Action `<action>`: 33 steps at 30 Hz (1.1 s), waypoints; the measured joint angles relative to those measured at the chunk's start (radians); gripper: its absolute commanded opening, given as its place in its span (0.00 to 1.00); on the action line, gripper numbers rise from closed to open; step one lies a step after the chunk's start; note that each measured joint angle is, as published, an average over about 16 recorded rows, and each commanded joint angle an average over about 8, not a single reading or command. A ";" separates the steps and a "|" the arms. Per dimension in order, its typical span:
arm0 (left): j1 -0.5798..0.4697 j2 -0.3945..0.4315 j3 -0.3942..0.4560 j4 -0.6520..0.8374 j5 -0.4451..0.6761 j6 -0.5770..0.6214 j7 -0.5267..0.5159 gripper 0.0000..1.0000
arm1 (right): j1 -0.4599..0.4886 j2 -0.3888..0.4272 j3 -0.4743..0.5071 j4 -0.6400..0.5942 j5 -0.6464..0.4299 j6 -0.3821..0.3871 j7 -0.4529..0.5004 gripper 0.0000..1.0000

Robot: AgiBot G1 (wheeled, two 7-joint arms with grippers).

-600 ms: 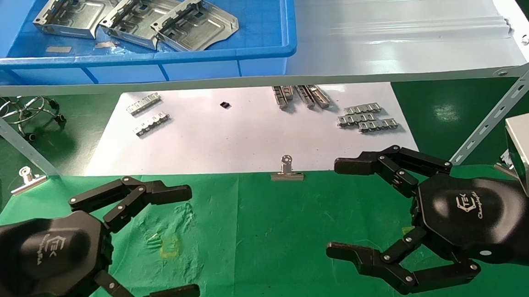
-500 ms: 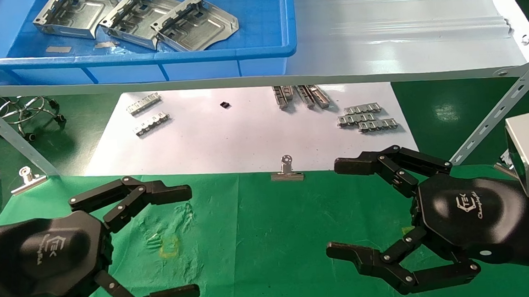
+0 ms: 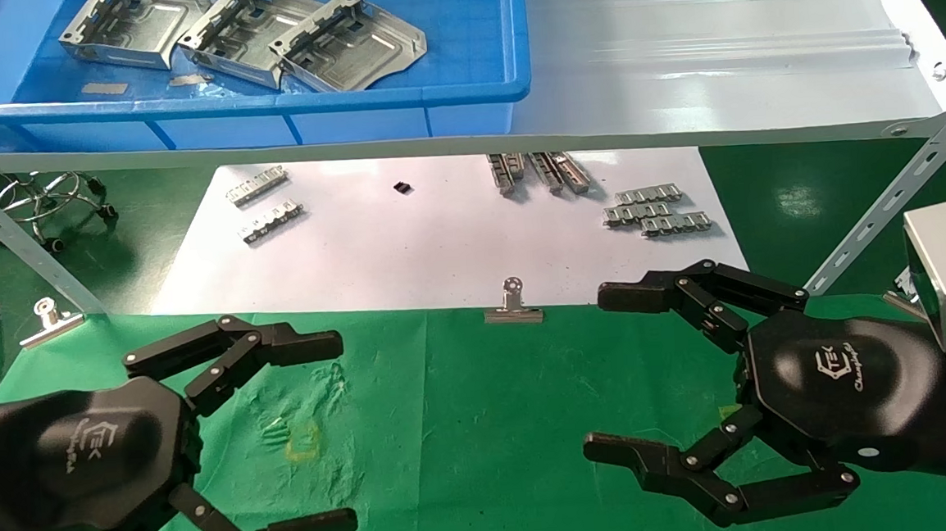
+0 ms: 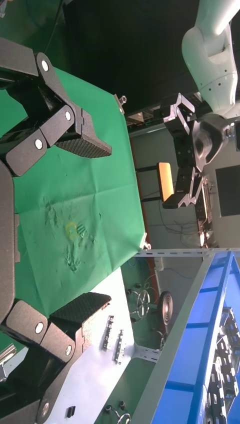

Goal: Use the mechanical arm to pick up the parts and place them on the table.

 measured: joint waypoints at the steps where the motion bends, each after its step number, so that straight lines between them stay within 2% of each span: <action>1: -0.003 0.002 -0.001 0.002 0.001 -0.004 0.000 1.00 | 0.000 0.000 0.000 0.000 0.000 0.000 0.000 0.00; 9: -0.061 0.039 -0.006 0.040 0.015 -0.062 0.001 1.00 | 0.000 0.000 0.000 0.000 0.000 0.000 0.000 0.00; 17: -0.180 0.097 0.004 0.133 0.078 -0.154 -0.004 1.00 | 0.000 0.000 0.000 0.000 0.000 0.000 0.000 0.00; 24: -0.332 0.153 0.045 0.269 0.193 -0.244 -0.015 1.00 | 0.000 0.000 0.000 0.000 0.000 0.000 0.000 0.00; 33: -0.589 0.243 0.139 0.521 0.400 -0.327 -0.017 1.00 | 0.000 0.000 0.000 0.000 0.000 0.000 0.000 0.00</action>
